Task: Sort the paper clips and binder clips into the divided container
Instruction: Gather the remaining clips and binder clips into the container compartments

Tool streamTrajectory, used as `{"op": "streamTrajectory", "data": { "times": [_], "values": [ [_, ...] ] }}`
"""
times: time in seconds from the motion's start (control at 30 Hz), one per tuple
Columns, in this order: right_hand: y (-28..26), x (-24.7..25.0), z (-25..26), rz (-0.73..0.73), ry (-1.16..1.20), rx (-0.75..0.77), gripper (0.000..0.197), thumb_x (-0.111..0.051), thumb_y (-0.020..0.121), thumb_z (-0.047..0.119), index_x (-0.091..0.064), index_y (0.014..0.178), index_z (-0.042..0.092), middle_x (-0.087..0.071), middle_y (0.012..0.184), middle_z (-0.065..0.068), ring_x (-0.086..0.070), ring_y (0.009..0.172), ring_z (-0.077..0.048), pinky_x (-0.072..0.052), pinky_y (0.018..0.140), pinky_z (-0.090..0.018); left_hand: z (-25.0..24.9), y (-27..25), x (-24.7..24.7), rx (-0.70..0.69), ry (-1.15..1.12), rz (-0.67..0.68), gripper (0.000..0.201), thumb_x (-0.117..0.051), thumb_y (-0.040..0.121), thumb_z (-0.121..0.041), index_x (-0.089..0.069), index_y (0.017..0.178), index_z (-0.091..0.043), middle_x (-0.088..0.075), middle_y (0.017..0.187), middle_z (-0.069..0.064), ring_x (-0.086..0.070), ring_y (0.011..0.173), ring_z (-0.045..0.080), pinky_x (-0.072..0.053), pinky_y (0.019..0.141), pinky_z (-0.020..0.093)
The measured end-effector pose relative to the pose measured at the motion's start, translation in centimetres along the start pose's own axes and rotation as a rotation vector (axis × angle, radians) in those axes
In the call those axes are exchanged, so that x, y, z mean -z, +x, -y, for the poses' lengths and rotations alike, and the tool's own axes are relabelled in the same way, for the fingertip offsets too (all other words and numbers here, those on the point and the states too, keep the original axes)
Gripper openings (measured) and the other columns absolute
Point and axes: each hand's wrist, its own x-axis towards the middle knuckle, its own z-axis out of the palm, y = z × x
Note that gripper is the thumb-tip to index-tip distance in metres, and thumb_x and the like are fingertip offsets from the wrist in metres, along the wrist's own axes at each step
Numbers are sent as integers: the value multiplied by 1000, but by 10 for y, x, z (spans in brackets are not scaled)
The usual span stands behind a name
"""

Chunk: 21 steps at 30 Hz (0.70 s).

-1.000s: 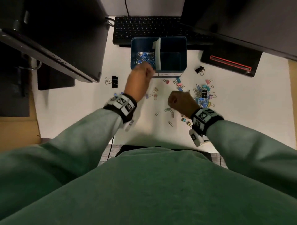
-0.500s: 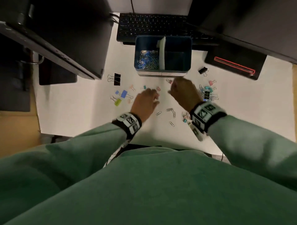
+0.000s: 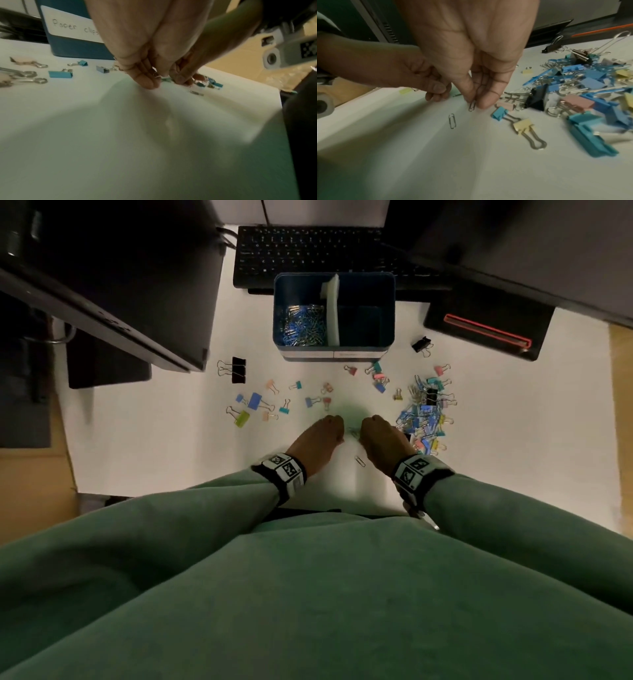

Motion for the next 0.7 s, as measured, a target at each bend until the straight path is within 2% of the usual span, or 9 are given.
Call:
{"op": "streamTrajectory", "data": {
  "times": [0.07, 0.13, 0.17, 0.23, 0.3, 0.4, 0.47, 0.57, 0.7],
  "values": [
    [-2, 4, -4, 6, 9, 19, 17, -48, 93, 2, -48, 109, 2, -52, 106, -17, -60, 86, -35, -40, 63, -37, 1, 2, 4, 4, -129, 22, 24, -48, 90, 3, -48, 111, -10, -55, 91, 6, -52, 71, 19, -48, 68, 33],
    [-6, 8, -10, -28, 36, 25, 18, -48, 95, 8, -48, 112, 2, -53, 106, -17, -61, 86, -34, -45, 64, -37, 2, 5, 8, 0, -176, 58, 44, -46, 87, 9, -44, 125, -12, -55, 98, 5, -56, 73, 18, -50, 70, 28],
    [-8, 9, -12, -48, 41, 19, 20, -50, 96, 12, -48, 112, 2, -54, 105, -16, -61, 86, -33, -47, 65, -37, 2, 5, 9, 2, -181, 66, 47, -45, 87, 10, -42, 129, -11, -55, 100, 5, -56, 75, 18, -49, 71, 26],
    [-14, 9, -13, -61, 31, -13, 29, -59, 93, 24, -49, 112, 4, -55, 105, -13, -61, 87, -30, -51, 68, -37, 2, 7, 10, 4, -183, 53, 41, -42, 89, 9, -44, 125, -10, -55, 100, 6, -54, 79, 18, -46, 73, 26],
    [-18, 7, -12, -32, 22, -44, 37, -65, 89, 32, -51, 111, 6, -54, 106, -10, -59, 88, -27, -50, 69, -35, 0, 11, 5, -3, -155, 22, 29, -42, 91, 7, -48, 115, -7, -53, 96, 7, -51, 81, 18, -44, 75, 29],
    [-14, 0, -5, -34, -22, -13, 22, -61, 92, 23, -54, 105, 6, -54, 101, -9, -60, 83, -24, -46, 64, -32, -10, 21, -4, -25, -83, 1, 19, -48, 93, -1, -48, 112, -4, -51, 105, 11, -53, 87, 21, -44, 78, 29],
    [-11, -4, -2, -29, -58, 15, 10, -57, 92, 11, -55, 101, 6, -54, 97, -10, -59, 78, -22, -45, 60, -30, -14, 26, -7, -2, -43, 6, 24, -53, 94, -7, -46, 116, -3, -49, 115, 14, -56, 91, 23, -45, 79, 28],
    [-11, -4, -8, -19, -95, 35, 12, -56, 90, 4, -54, 102, 4, -53, 96, -11, -56, 73, -22, -47, 59, -31, -10, 29, -9, -25, 91, 12, 35, -63, 88, -8, -45, 117, -4, -47, 117, 15, -58, 91, 25, -52, 82, 32],
    [-14, -1, -20, -45, -62, 46, 13, -52, 92, 5, -50, 105, 4, -53, 95, -12, -54, 73, -23, -44, 59, -31, -5, 26, -10, -60, 187, 6, 30, -63, 86, -3, -48, 112, -4, -49, 113, 14, -58, 81, 25, -52, 72, 31]
  ]
}}
